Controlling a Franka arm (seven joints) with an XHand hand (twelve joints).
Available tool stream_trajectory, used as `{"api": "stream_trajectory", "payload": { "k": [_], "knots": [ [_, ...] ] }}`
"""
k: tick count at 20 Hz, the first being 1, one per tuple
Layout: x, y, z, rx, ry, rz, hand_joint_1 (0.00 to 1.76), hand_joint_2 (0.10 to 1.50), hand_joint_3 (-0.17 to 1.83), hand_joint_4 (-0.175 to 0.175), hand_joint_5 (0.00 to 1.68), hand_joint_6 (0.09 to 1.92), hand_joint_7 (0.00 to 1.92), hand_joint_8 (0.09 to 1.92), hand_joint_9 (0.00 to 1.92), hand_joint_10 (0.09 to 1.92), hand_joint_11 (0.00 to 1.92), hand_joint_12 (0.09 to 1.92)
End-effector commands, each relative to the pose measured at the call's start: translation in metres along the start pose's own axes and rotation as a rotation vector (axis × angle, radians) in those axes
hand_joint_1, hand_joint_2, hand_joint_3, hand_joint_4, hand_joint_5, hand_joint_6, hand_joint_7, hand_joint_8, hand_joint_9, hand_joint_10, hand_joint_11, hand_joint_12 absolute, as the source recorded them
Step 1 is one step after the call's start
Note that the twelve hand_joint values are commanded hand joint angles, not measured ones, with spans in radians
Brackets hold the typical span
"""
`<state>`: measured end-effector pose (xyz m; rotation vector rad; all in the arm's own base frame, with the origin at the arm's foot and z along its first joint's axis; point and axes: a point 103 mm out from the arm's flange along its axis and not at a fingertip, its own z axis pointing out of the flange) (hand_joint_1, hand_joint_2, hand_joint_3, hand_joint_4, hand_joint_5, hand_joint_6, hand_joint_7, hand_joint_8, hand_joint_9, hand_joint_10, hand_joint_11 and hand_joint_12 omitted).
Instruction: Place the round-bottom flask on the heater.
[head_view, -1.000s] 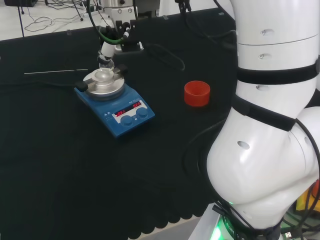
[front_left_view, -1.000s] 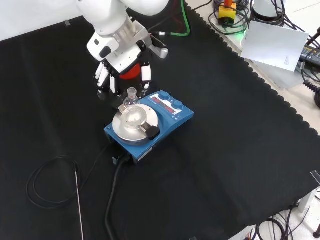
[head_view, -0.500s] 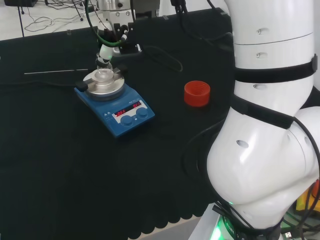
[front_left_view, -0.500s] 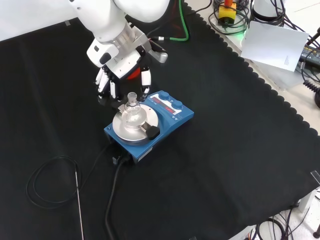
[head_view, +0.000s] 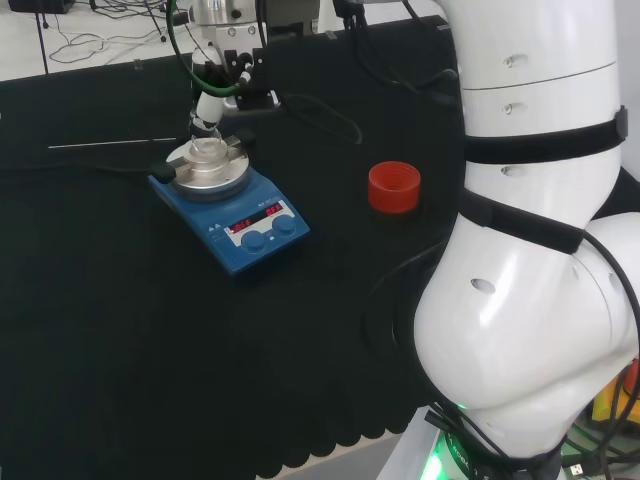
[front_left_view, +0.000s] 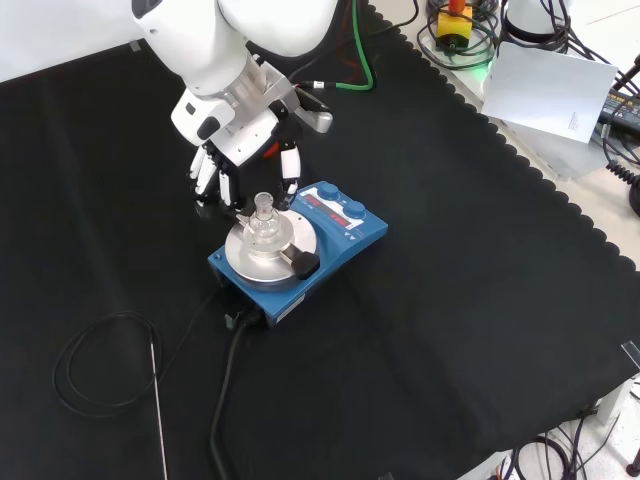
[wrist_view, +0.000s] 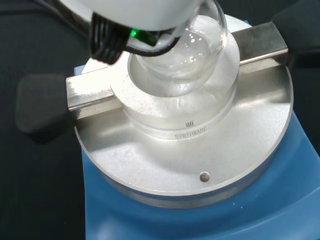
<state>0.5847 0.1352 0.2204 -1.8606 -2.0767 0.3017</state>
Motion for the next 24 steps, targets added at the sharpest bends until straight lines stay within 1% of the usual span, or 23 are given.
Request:
{"api": "stream_trajectory", "payload": {
  "k": [1,3,4,5,6,7,9,10,13,16,19,24],
  "knots": [
    [-0.003,0.0,0.0,0.02,0.021,-0.005,1.13,0.66,0.78,0.012,1.14,0.96,0.36,0.7,0.57,0.63,0.45,1.31],
    [-0.001,0.0,-0.001,0.021,0.028,-0.012,1.09,0.76,0.59,0.098,1.1,0.94,0.34,0.71,0.54,0.64,0.44,1.32],
    [-0.002,0.0,0.0,0.023,0.024,-0.017,1.05,0.75,0.56,0.051,1.04,0.9,0.33,0.71,0.53,0.65,0.43,1.31],
    [-0.003,-0.001,0.001,0.025,0.025,-0.022,1.01,0.71,0.58,0.003,0.96,0.88,0.31,0.71,0.52,0.65,0.42,1.32],
    [-0.005,-0.001,0.001,0.032,0.028,-0.03,0.98,0.67,0.61,-0.024,0.88,0.87,0.27,0.71,0.49,0.66,0.4,1.32],
    [-0.007,-0.001,0.001,0.033,0.028,-0.031,0.95,0.63,0.63,-0.036,0.81,0.86,0.24,0.71,0.46,0.67,0.38,1.33],
    [-0.007,-0.002,0.001,0.04,0.026,-0.034,0.88,0.6,0.61,-0.041,0.66,0.84,0.18,0.71,0.41,0.68,0.31,1.35],
    [-0.007,-0.002,0.0,0.044,0.021,-0.034,0.86,0.59,0.6,-0.041,0.61,0.83,0.17,0.71,0.39,0.69,0.29,1.36],
    [-0.005,-0.004,-0.002,0.051,0.01,-0.034,0.84,0.58,0.59,-0.041,0.56,0.82,0.15,0.71,0.38,0.7,0.27,1.37],
    [-0.006,-0.01,-0.007,0.033,0.01,-0.032,0.77,0.59,0.52,-0.039,0.45,0.7,0.11,0.7,0.33,0.71,0.21,1.38],
    [-0.01,-0.022,-0.013,0.006,0.01,-0.019,0.75,0.59,0.48,-0.039,0.41,0.63,0.1,0.69,0.32,0.72,0.19,1.38],
    [-0.018,-0.049,-0.022,-0.038,0.013,-0.003,0.74,0.6,0.45,-0.038,0.4,0.57,0.1,0.69,0.31,0.72,0.19,1.38]
  ]
}}
